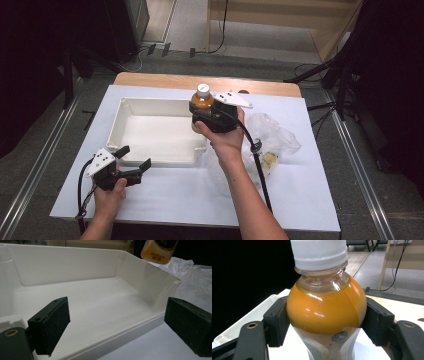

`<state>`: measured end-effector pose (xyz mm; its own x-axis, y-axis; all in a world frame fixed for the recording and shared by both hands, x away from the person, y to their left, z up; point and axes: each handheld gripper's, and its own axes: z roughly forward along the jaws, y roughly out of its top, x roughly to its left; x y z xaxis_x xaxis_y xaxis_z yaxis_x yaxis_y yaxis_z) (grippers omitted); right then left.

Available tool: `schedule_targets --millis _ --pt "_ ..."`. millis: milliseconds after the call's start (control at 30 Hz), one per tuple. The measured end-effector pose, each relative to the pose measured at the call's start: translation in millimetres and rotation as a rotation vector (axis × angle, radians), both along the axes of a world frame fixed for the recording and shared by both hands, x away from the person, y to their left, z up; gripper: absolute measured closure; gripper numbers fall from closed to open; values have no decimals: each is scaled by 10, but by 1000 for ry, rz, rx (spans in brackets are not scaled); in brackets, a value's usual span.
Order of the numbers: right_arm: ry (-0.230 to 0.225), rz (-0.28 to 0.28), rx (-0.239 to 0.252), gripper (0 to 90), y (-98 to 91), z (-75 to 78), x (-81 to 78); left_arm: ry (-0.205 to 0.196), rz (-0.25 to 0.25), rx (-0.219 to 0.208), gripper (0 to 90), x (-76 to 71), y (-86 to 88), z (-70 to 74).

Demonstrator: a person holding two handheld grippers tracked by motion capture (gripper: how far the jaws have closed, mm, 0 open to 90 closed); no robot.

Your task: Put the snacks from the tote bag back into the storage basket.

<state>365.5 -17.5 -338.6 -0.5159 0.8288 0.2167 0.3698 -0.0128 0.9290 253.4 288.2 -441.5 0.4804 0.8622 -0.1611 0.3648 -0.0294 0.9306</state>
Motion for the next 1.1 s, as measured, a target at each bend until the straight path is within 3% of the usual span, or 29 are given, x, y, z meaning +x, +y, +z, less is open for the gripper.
schedule_targets --millis 633,1100 --pt "12 40 -19 310 148 -103 4 7 -8 -15 63 0 -8 9" --pt "21 46 -49 309 215 -318 14 8 -7 -5 63 -5 -15 -1"
